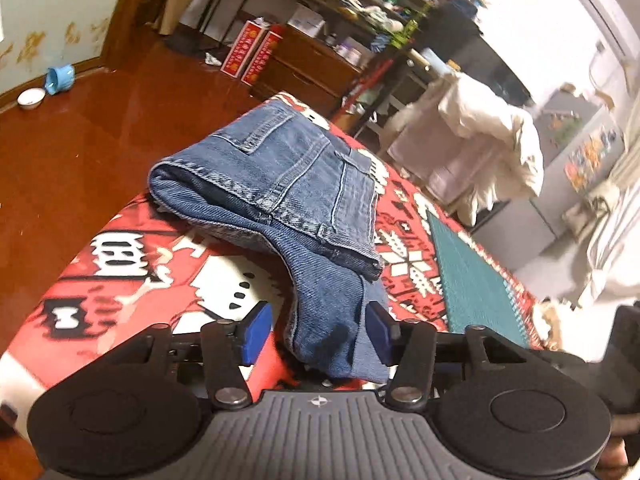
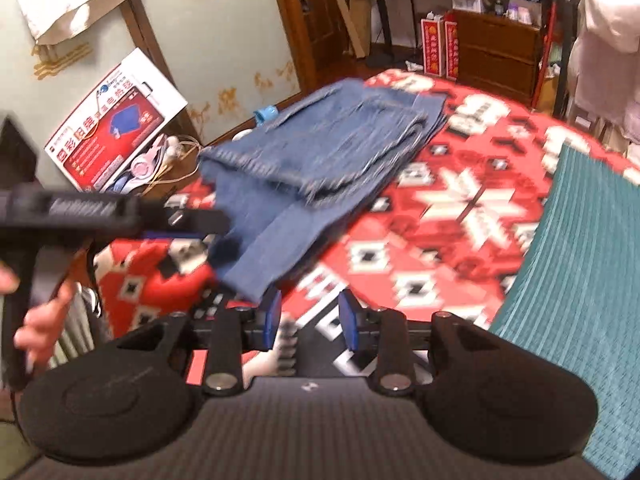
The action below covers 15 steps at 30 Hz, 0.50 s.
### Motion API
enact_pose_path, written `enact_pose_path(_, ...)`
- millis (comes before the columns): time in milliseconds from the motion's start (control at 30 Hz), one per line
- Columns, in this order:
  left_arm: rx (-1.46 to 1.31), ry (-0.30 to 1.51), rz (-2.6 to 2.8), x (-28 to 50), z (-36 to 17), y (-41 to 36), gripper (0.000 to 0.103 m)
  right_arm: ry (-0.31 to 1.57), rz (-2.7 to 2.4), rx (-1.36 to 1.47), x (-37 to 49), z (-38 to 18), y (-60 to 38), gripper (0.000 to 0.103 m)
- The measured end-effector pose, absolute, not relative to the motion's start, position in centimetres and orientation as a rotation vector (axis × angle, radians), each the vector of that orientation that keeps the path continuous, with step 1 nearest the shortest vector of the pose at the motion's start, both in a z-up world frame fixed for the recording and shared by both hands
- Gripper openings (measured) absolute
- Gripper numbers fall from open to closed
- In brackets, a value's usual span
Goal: Fold clothes
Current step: 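Lift the folded shorts off the mat with both grippers and carry them away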
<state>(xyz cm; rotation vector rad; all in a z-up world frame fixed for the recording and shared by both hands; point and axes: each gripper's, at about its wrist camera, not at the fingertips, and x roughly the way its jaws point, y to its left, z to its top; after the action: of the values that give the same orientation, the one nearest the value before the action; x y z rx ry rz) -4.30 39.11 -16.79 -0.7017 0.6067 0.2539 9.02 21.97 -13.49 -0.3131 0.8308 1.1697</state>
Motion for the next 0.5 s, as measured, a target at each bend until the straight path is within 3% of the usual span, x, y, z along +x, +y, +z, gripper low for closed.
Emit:
enact_pose_path(133,-0.768,0.623,0.220,-3.8,-17.8,40.0,0.047,0.840,1.186,-0.316,7.1,-15.0,21.9,0.035)
enact_pose_path(200,-0.811,0.630,0.198,-3.7,-18.1,40.3,0.021,0.833,1.193,-0.318,6.7,-15.2,22.2,0.035)
enact_pose_path(333,-0.907,0.649,0.172,-3.7,-17.6,40.9,0.013,0.810,1.209,-0.303,6.5,-14.9,22.4,0.035)
enact_pose_path(500,-1.255,0.681,0.195,-4.0,-17.9,43.1,0.011,0.779,1.230,-0.278,6.3,-14.1,22.5,0.035)
